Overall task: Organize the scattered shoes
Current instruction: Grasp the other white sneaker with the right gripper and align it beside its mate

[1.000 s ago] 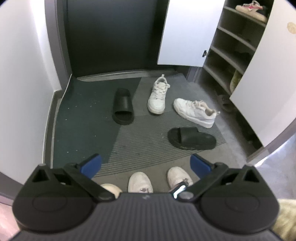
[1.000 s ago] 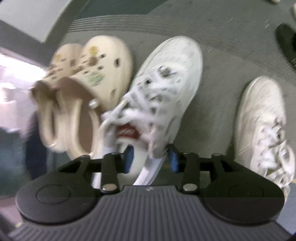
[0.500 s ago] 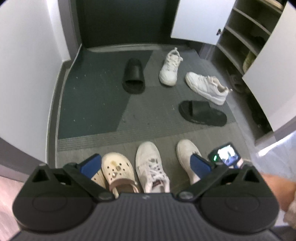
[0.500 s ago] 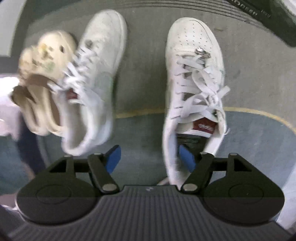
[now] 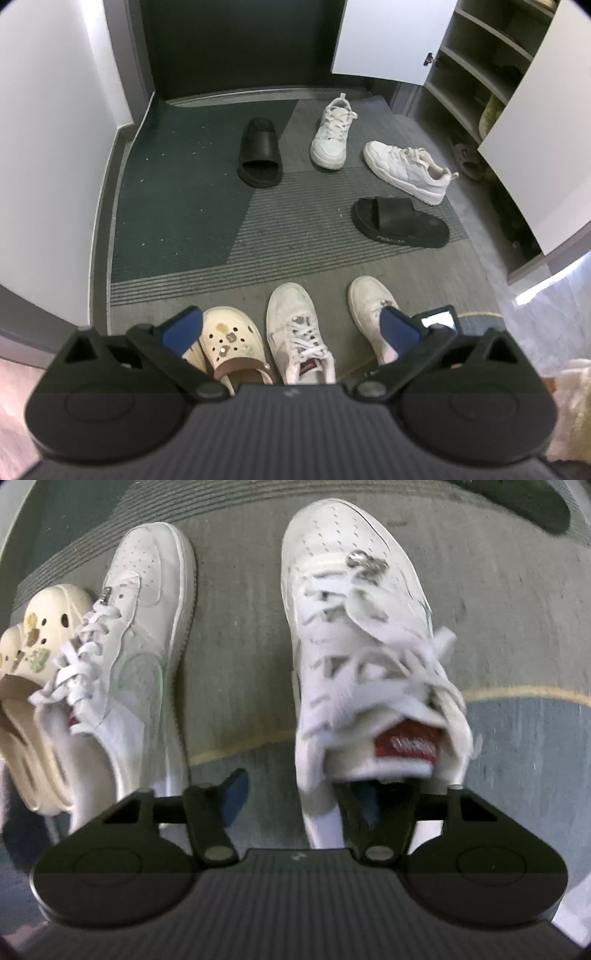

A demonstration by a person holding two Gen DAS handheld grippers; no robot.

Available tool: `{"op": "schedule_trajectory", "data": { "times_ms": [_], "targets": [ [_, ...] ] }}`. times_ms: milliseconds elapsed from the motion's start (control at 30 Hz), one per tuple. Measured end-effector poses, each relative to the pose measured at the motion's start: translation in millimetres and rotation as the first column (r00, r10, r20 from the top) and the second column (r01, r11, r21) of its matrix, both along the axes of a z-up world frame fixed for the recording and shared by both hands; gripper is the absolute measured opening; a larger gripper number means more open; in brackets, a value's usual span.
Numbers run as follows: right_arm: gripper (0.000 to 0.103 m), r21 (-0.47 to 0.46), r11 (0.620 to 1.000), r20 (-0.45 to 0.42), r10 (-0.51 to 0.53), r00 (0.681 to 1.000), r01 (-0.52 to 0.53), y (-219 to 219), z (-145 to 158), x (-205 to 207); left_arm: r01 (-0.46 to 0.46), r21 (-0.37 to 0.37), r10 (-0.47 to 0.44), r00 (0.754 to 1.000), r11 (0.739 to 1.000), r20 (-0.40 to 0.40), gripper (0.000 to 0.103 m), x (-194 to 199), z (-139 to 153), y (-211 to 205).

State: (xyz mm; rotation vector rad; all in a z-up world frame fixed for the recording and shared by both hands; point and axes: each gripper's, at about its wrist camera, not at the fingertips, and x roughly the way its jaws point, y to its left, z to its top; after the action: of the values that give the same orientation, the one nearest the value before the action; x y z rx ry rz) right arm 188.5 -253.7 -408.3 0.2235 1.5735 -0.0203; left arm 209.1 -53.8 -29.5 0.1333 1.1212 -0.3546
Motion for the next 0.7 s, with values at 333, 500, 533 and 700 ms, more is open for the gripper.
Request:
{"op": "schedule_trajectory", "data": {
  "times_ms": [333, 500, 533, 700],
  "targets": [
    [0.015, -0.057, 0.998, 0.252, 0.004, 0.968, 0.011, 25, 42, 4, 0.014, 0.001, -0.014, 0.999, 1.0, -0.029, 0.103, 0, -5, -3],
    [0.015, -0.067, 0.997, 0.309, 0.057, 0.949, -0.038, 36, 59, 7, 0.022, -0.005, -0.022, 0.999, 1.0, -0.033, 0.103, -2, -5, -4],
    [0.015, -0.069, 0.996, 0.324, 0.077, 0.943, -0.058, 41, 62, 8, 0.023, -0.005, -0.023, 0.999, 1.0, -0.031, 0.103, -2, -5, -4],
    [0.015, -0.088, 0.979, 0.347, 0.201, 0.916, -0.182, 71, 64, 15, 0.017, -0.005, -0.017, 0.999, 1.0, -0.027, 0.103, -4, -5, -3]
  ]
}}
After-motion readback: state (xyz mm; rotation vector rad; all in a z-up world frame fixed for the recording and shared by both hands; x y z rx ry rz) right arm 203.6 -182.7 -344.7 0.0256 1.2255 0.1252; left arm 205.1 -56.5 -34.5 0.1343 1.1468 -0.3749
